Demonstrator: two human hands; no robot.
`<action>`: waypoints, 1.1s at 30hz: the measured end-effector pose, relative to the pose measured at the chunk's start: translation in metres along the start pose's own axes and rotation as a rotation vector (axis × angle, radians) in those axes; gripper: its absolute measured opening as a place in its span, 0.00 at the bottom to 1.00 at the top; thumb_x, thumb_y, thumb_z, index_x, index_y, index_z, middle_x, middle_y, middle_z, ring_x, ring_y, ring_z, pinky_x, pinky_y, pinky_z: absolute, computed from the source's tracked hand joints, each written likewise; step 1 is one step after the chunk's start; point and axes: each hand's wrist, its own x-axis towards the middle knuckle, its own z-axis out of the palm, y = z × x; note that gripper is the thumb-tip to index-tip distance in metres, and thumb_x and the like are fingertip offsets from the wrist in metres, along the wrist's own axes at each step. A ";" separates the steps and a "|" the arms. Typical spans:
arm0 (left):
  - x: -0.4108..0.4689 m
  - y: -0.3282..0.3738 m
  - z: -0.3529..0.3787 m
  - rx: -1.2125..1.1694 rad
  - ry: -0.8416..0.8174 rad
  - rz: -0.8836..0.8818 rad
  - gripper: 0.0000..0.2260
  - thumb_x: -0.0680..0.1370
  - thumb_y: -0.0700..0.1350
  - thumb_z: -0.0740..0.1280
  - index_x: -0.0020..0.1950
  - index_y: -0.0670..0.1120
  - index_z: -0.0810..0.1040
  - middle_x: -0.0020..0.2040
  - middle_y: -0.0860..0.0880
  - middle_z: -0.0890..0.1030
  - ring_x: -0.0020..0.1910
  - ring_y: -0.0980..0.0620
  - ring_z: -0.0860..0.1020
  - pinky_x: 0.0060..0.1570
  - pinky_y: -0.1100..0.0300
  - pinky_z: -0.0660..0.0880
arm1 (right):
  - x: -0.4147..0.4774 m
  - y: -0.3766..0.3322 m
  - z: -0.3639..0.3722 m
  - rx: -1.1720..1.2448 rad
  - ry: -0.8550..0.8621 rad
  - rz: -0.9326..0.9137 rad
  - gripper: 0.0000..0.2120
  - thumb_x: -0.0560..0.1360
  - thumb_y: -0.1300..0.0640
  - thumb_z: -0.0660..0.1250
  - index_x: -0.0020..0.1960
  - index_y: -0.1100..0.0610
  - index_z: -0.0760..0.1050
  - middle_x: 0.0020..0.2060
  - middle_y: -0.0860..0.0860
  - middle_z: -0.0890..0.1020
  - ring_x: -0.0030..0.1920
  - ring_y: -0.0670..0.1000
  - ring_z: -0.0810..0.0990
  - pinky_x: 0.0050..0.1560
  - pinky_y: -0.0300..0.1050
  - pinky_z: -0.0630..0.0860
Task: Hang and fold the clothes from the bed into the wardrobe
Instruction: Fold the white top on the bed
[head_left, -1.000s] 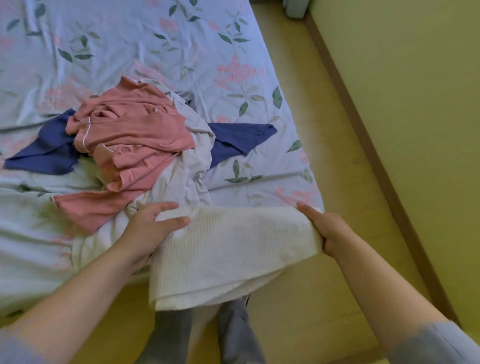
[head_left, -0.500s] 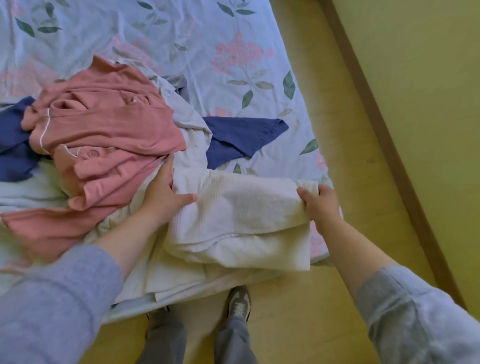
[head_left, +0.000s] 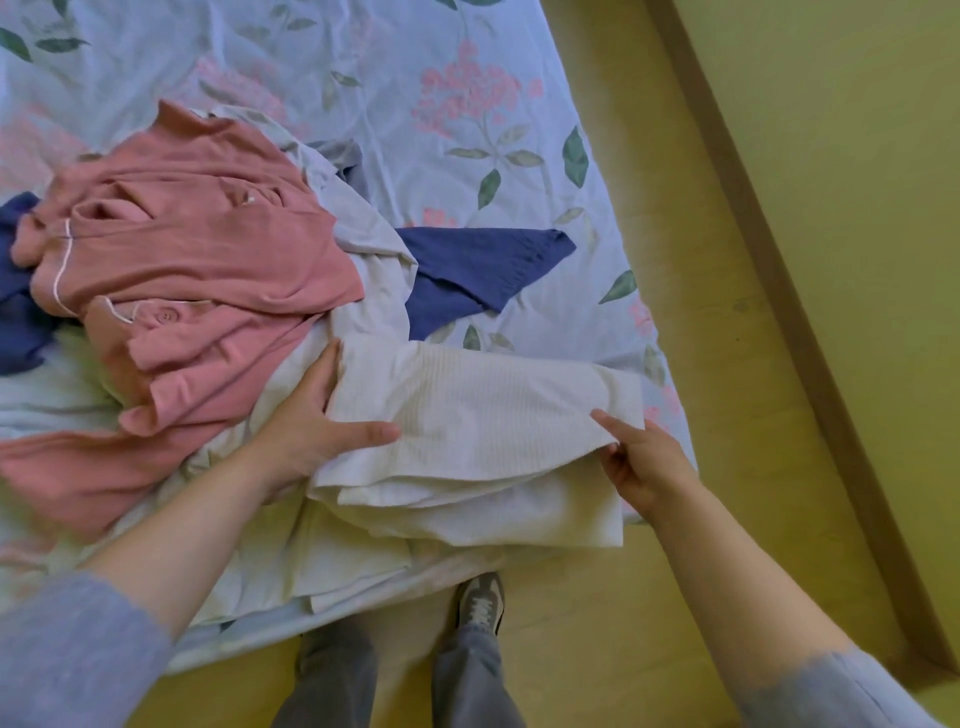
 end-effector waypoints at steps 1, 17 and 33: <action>-0.001 -0.004 0.003 0.051 0.027 -0.006 0.61 0.56 0.57 0.83 0.80 0.54 0.51 0.77 0.58 0.60 0.75 0.58 0.61 0.74 0.55 0.59 | 0.000 0.008 -0.001 -0.138 0.043 -0.044 0.08 0.73 0.64 0.73 0.51 0.60 0.79 0.42 0.53 0.85 0.38 0.50 0.83 0.38 0.42 0.81; -0.004 -0.034 0.037 0.296 0.370 -0.027 0.55 0.63 0.50 0.82 0.79 0.46 0.49 0.76 0.44 0.63 0.73 0.44 0.64 0.69 0.50 0.65 | -0.036 0.034 0.062 -1.337 0.137 -1.043 0.28 0.79 0.55 0.65 0.77 0.54 0.62 0.77 0.56 0.60 0.78 0.59 0.55 0.77 0.60 0.50; 0.024 -0.024 0.042 0.265 0.340 -0.276 0.55 0.58 0.69 0.76 0.74 0.40 0.61 0.73 0.43 0.68 0.71 0.43 0.68 0.67 0.50 0.68 | 0.017 0.075 0.074 -1.730 -0.016 -0.775 0.33 0.78 0.32 0.42 0.76 0.39 0.31 0.77 0.47 0.32 0.76 0.55 0.28 0.70 0.72 0.32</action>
